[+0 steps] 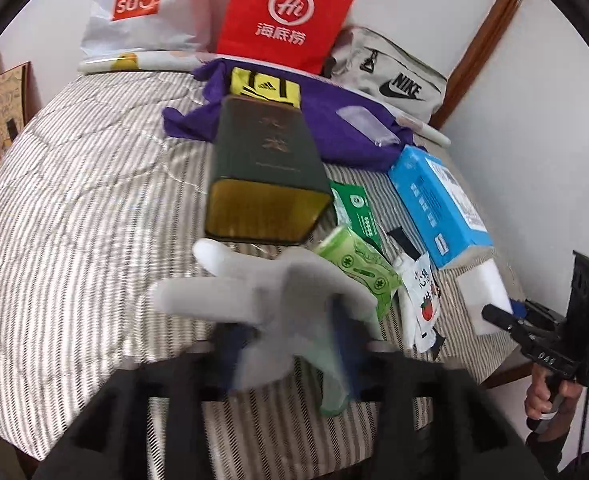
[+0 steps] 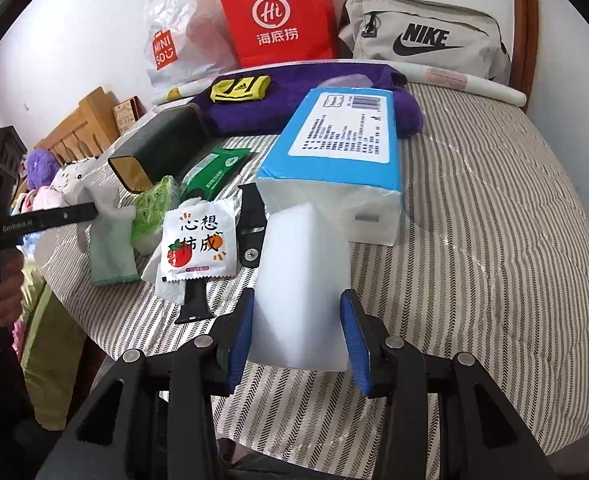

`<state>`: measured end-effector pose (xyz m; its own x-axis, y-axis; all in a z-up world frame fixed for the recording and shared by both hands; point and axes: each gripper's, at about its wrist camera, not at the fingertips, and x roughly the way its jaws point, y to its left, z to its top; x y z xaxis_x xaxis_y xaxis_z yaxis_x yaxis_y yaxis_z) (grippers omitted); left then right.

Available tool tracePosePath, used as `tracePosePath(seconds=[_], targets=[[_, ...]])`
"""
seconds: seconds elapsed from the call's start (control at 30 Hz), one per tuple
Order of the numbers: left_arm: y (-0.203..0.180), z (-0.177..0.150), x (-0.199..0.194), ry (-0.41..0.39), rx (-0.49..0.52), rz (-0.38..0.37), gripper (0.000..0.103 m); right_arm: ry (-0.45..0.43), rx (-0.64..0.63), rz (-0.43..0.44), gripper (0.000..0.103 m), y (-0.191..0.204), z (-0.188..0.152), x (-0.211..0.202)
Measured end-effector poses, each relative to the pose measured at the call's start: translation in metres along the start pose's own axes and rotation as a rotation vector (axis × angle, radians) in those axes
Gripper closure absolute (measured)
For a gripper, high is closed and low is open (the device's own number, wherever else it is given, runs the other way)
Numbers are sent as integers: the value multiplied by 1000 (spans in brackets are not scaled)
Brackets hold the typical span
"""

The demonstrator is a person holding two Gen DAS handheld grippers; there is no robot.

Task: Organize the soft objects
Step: 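Grasp the white gloves with the left tool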

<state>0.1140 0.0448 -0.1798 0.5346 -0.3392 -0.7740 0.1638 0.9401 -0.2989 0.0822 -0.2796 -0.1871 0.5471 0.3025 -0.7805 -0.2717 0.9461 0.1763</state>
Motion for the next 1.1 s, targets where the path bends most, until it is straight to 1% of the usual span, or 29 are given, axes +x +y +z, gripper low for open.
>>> tracePosePath(seconds=[0.03, 0.1, 0.17, 0.23, 0.33, 0.4, 0.43, 0.47, 0.53, 0.6, 0.7, 0.83, 1.0, 1.1], targets=[[-3, 0, 2, -2, 11, 8, 36, -1, 7, -2, 60, -2, 0, 0], [-12, -2, 8, 8, 31, -13, 35, 4, 14, -8, 60, -4, -1, 1], [-20, -5, 18, 38, 37, -17, 34, 14, 24, -17, 60, -6, -1, 5], [-26, -8, 25, 44, 50, 9, 34, 9, 33, -18, 60, -5, 0, 6], [-31, -10, 28, 30, 64, 60, 34, 7, 30, -36, 60, -3, 1, 7], [-30, -10, 25, 19, 60, 73, 45, 4, 31, -44, 60, -1, 1, 7], [-28, -10, 24, 16, 60, 74, 65, 3, 28, -49, 60, 0, 1, 6], [-25, -10, 22, 21, 59, 63, 80, 2, 23, -53, 60, 1, 1, 5], [-19, -8, 19, 29, 39, 31, 89, -4, 19, -59, 60, 2, 0, 3], [-12, -8, 14, 20, 14, 19, 90, -7, 21, -56, 60, 2, 0, 1], [-6, -7, 4, -5, 3, 40, 90, -13, 23, -58, 61, 1, 0, -3], [-2, -4, -7, -20, -19, 41, 90, -23, 20, -74, 61, 4, 1, -13], [-4, 2, -16, -32, -25, 45, 90, -52, 17, -81, 61, 9, 8, -29], [-9, 7, -23, -45, -20, 45, 90, -90, 2, -98, 61, 13, 15, -41]])
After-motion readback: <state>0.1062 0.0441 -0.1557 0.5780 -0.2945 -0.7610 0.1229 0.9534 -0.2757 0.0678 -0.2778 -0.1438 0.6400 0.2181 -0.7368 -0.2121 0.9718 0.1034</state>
